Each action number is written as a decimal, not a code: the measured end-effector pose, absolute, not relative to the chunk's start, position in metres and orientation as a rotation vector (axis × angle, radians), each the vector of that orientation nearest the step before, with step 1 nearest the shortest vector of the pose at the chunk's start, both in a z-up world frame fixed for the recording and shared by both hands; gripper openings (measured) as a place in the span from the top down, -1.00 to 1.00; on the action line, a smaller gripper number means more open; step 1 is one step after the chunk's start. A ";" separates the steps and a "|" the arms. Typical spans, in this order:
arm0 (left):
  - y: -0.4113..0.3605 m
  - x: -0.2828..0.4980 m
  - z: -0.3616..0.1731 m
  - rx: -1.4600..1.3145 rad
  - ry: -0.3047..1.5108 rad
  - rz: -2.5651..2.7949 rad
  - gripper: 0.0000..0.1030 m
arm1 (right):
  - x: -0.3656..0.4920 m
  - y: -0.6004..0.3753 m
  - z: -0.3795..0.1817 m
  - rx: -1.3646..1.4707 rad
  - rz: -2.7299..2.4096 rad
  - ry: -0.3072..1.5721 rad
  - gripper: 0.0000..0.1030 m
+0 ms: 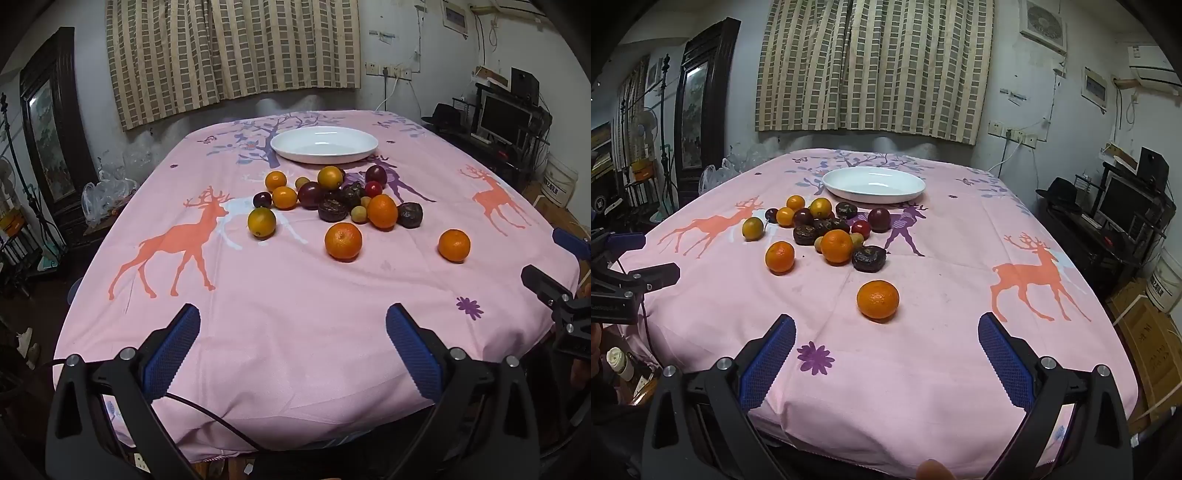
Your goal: Organize fruits
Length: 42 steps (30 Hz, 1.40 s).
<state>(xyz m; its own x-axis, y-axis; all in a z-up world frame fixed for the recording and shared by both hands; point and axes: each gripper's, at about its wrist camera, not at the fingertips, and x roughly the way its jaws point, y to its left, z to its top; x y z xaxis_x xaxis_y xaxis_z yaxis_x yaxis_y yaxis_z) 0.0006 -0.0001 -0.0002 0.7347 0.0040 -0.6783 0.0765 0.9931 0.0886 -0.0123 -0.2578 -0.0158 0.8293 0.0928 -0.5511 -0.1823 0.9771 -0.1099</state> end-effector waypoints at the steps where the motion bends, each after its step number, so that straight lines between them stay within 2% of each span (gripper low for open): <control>1: 0.000 0.001 0.000 0.119 0.747 -0.041 -0.92 | -0.012 -0.258 -0.016 -0.161 0.146 0.575 -0.93; 42: 0.003 -0.003 0.001 0.113 0.742 -0.035 -0.92 | -0.015 -0.258 -0.014 -0.158 0.154 0.572 -0.93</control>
